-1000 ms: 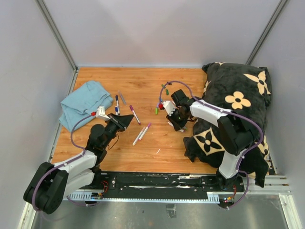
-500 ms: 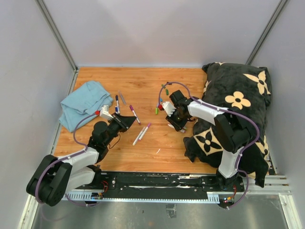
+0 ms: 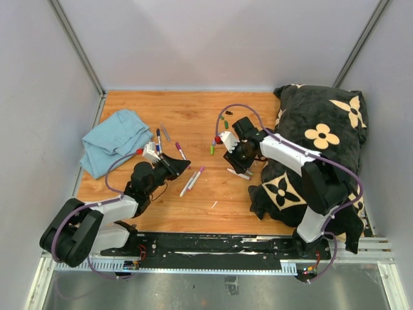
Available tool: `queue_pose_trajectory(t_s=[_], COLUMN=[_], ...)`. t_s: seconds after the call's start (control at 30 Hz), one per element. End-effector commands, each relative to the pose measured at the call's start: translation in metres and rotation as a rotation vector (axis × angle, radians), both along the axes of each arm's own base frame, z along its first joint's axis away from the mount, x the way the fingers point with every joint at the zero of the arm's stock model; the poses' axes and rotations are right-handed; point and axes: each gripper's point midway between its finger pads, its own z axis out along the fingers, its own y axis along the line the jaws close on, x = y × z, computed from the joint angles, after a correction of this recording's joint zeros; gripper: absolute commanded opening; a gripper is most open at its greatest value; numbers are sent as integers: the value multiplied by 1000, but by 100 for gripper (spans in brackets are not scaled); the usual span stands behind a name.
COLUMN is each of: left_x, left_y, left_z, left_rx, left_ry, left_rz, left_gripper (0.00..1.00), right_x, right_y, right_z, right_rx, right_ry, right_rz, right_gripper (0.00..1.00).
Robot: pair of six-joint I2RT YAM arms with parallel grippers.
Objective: Open the pen caps
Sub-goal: Place the pen at the center of the board.
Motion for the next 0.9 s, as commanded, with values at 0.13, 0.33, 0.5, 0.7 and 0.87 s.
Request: queue_pose_trajectory(t_s=[0.13, 0.33, 0.5, 0.7, 0.87], left_x=[16, 28, 41, 58, 75], left_y=[-22, -33, -40, -46, -55], left_z=[-10, -32, -47, -67, -75], left_rx=[89, 214, 348, 496, 538], left_ry=[36, 124, 181, 251, 267], left_rz=[14, 45, 63, 85, 84], left_gripper=[0, 0, 0, 0, 1], right_x=[-10, -12, -11, -11, -10], right_y=[15, 14, 14, 13, 12], right_z=[43, 50, 51, 51, 52], right_rx=[112, 138, 145, 146, 151], right_ry=[-51, -58, -58, -56, -56], right_rz=[102, 115, 115, 114, 112], right_gripper=[42, 42, 42, 43, 43])
